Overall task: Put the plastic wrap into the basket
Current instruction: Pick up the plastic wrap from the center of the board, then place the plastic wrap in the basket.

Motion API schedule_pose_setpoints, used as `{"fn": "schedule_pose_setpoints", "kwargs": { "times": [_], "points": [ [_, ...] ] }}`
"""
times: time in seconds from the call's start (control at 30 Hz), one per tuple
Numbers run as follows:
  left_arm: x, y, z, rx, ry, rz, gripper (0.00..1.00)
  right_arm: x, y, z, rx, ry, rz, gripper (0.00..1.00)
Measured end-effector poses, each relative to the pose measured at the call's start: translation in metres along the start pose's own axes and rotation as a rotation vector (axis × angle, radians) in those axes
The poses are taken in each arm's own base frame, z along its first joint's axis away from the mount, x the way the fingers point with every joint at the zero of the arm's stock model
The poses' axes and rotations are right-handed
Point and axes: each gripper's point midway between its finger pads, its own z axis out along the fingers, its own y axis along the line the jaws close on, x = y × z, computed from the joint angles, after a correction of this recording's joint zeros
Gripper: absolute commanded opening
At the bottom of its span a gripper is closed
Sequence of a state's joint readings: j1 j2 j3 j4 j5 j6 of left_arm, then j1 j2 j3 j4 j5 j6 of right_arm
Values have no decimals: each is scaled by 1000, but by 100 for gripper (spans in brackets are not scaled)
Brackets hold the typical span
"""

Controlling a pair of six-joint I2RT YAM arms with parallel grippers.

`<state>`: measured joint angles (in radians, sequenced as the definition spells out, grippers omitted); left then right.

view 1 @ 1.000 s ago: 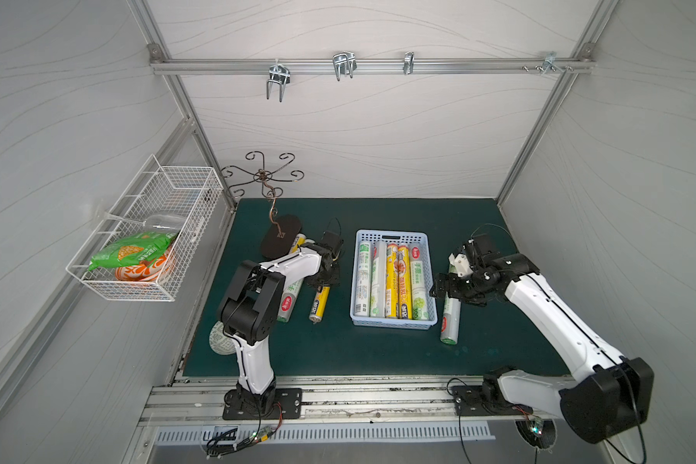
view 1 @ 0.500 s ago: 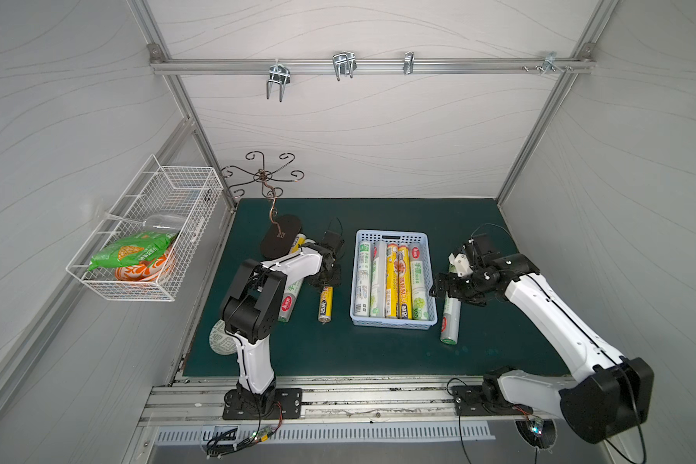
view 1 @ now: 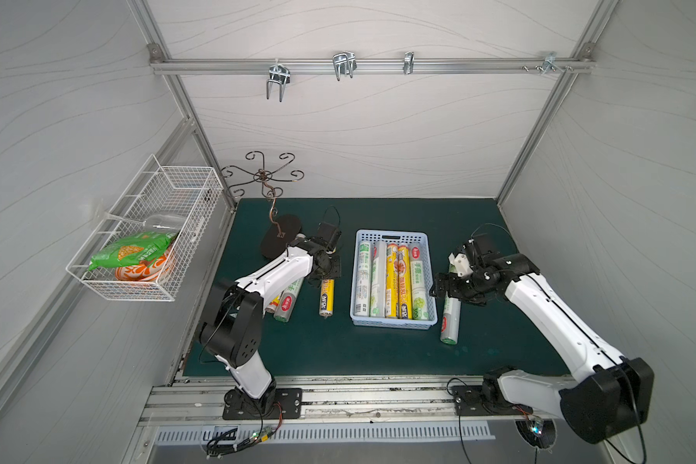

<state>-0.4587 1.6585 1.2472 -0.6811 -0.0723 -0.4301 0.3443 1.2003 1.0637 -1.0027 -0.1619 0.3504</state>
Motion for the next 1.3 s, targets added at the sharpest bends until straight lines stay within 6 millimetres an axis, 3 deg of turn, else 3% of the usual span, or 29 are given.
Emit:
{"fn": "schedule_pose_setpoints", "kwargs": {
  "times": [0.23,0.6,0.83,1.3],
  "points": [
    [-19,-35,-49,81,-92,5,28,0,0,-1,-1,-4,0,99],
    [-28,-102,-86,207,-146,32,29,0,0,-2,-2,-7,-1,99],
    [-20,-128,-74,232,-100,45,29,0,1,-3,-3,-12,-2,99],
    [6,-144,-15,205,39,45,29,0,0,-3,0,-14,-3,99]
  ]
}}
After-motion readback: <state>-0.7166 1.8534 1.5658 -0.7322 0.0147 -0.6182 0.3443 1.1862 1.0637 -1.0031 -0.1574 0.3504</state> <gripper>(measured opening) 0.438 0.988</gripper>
